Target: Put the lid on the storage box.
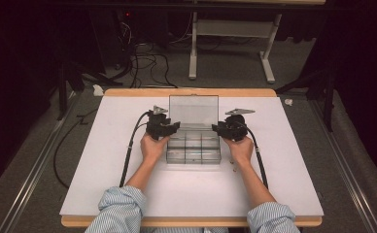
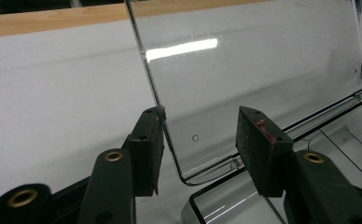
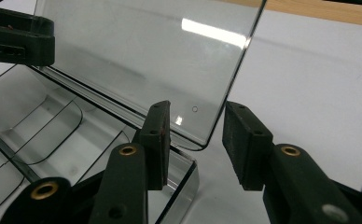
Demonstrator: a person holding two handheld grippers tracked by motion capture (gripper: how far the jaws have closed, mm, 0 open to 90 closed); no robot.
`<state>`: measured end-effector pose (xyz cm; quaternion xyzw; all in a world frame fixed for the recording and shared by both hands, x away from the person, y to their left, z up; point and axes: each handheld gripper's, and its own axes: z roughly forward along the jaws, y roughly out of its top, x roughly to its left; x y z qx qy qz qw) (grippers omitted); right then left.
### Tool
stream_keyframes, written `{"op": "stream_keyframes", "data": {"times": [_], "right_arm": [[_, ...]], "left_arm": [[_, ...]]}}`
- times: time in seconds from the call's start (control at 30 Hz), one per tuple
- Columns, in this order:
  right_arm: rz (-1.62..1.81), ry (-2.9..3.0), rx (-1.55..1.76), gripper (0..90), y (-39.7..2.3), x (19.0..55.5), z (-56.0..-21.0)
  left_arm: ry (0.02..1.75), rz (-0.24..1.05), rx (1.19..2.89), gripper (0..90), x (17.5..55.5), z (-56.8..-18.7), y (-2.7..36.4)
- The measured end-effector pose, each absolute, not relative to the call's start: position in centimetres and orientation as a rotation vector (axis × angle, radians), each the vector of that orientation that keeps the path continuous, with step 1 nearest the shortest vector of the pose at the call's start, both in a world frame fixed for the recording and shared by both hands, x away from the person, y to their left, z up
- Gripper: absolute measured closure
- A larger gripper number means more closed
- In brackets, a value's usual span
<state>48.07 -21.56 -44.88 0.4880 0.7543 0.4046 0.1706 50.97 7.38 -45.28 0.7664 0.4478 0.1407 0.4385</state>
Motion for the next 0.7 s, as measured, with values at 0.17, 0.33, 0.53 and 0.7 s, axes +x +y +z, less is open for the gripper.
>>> {"op": "stream_keyframes", "data": {"times": [0.17, 0.33, 0.53, 0.7], "right_arm": [[1.147, 2.141, 1.389, 62.5, -21.62, 48.05, -44.86], [1.146, 2.142, 1.389, 62.8, -21.61, 48.05, -44.85], [1.139, 2.143, 1.382, 62.7, -21.5, 48.03, -44.84], [1.143, 2.144, 1.379, 62.6, -21.5, 48.05, -44.85]], "left_arm": [[1.126, 0.332, 1.899, 51.0, 51.1, -45.38, 7.47], [1.139, 0.322, 1.889, 49.6, 51.25, -45.52, 7.55], [1.149, 0.301, 1.878, 49.0, 51.41, -45.64, 7.68], [1.164, 0.31, 1.883, 48.1, 51.43, -45.66, 7.78]]}}
